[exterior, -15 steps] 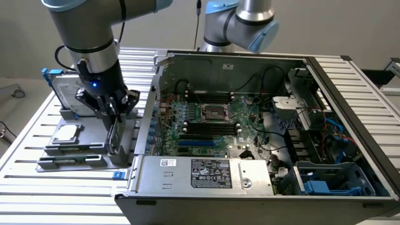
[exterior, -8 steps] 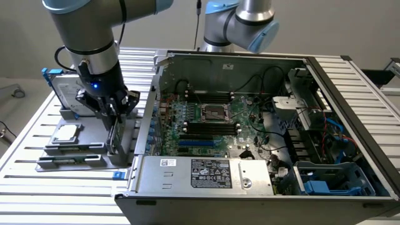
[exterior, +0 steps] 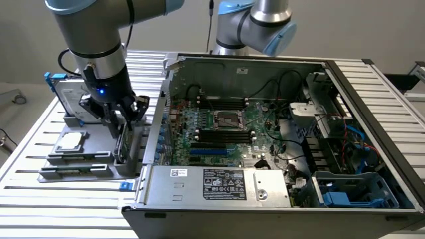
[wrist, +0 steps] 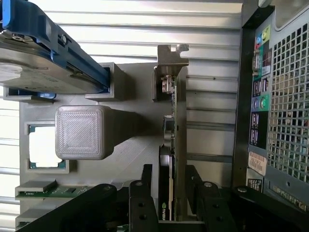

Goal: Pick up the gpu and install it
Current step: 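Pick up the gpu and move the gpu toward the slot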

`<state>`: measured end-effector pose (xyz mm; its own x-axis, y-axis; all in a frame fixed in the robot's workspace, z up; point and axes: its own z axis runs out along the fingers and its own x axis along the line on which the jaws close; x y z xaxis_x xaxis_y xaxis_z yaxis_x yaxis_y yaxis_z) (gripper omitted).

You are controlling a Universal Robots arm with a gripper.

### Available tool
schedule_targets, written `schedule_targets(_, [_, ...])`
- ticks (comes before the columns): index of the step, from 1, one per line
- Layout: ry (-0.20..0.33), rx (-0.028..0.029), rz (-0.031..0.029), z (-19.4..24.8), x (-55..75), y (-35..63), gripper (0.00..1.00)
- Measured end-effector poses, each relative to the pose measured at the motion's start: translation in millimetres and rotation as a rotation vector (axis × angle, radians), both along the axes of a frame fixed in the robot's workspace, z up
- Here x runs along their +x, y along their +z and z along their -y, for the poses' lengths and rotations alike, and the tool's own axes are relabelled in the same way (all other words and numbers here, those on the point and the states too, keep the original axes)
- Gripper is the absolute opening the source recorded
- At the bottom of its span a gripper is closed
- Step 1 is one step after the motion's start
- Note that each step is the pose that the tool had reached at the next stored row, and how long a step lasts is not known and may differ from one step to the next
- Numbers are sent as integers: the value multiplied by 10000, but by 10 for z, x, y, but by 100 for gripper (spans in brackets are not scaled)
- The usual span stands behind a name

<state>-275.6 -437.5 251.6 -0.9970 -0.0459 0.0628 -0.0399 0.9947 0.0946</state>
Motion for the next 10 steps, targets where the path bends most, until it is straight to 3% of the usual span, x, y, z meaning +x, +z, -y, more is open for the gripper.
schedule_targets(10, [-117, -1, 10, 6, -22, -37, 41])
